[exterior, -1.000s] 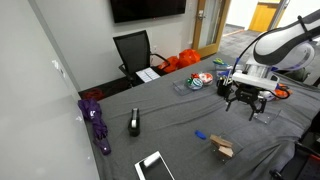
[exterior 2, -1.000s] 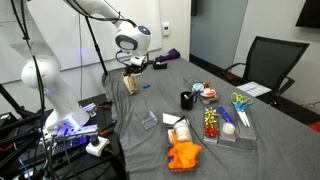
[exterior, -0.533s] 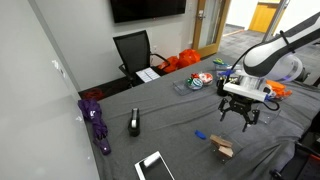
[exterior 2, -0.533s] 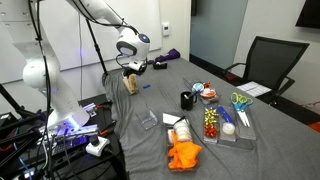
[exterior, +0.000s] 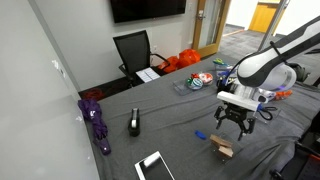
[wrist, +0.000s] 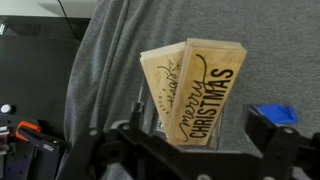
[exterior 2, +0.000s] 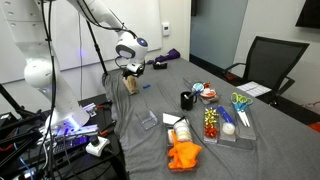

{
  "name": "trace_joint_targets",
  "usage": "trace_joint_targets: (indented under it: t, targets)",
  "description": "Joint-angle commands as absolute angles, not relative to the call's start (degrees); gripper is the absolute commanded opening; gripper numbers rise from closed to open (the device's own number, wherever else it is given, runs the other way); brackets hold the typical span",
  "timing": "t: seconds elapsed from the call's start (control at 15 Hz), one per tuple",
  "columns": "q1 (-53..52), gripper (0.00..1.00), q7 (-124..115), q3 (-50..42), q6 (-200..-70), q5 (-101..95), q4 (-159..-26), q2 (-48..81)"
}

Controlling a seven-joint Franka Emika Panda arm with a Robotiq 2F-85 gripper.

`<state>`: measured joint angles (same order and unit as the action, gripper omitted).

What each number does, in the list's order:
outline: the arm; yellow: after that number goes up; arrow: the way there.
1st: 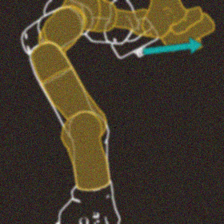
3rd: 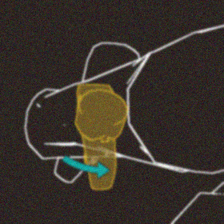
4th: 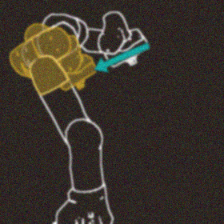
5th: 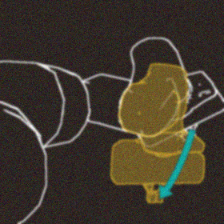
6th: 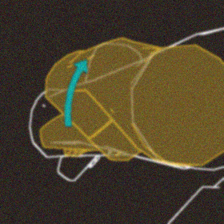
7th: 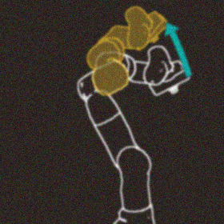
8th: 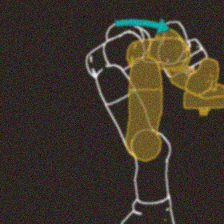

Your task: Take the brown thing out of the clear plastic box

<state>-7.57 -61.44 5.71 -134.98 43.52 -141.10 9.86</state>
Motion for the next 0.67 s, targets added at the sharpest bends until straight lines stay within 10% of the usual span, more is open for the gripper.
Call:
trace_joint_targets:
  t: [0.0, 0.47, 0.6]
  targets:
    - [-8.8, 1.00, -62.0, 6.7, -139.2, 46.6, -140.8, 11.8]
    - [-10.1, 1.00, -62.6, 7.3, -142.7, 48.2, -140.8, 13.5]
    - [-10.3, 0.74, -62.7, 7.3, -143.2, 48.1, -140.8, 13.9]
